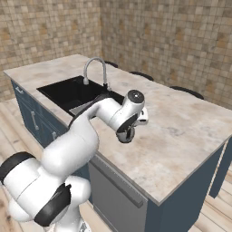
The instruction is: Move the broccoli and brussel sprout from the second highest shelf to the top shelf to make space. Then, place the pitcher from the counter on the cleared second highest shelf.
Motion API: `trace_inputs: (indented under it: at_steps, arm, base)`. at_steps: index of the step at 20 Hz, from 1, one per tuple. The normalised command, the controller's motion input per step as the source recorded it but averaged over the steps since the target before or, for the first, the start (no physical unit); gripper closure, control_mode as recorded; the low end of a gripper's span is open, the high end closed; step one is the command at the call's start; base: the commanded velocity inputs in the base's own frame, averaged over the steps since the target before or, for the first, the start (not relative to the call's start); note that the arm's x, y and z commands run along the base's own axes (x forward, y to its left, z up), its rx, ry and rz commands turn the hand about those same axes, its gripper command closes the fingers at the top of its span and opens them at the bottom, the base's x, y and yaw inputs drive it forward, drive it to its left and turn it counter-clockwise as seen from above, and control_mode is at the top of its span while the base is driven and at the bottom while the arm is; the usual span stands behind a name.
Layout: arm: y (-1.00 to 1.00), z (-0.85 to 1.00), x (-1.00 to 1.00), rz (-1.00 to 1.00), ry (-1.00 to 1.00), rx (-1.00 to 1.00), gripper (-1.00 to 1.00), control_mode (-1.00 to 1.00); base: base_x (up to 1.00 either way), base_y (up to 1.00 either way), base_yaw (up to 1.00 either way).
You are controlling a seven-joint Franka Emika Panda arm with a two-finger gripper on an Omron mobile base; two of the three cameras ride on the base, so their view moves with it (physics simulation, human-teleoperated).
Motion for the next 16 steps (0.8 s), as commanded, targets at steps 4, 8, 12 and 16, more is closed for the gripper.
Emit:
trace_inputs:
  at_steps: [4, 8, 12, 16]
  arm:
    - [0.00, -0.24, 0.24, 0.00, 0.00, 0.00, -1.00, -1.00]
    - [0.00, -0.23, 0.32, 0.00, 0.00, 0.00, -1.00, -1.00]
    - [0.00, -0.22, 0.34, 0.00, 0.00, 0.00, -1.00, -1.00]
    - [0.00, -0.22, 0.36, 0.00, 0.00, 0.00, -1.00, -1.00]
  base:
    - [0.00, 0.00, 0.00]
    - [0.00, 0.00, 0.00]
    - [0.00, 0.00, 0.00]
    - [0.00, 0.00, 0.00]
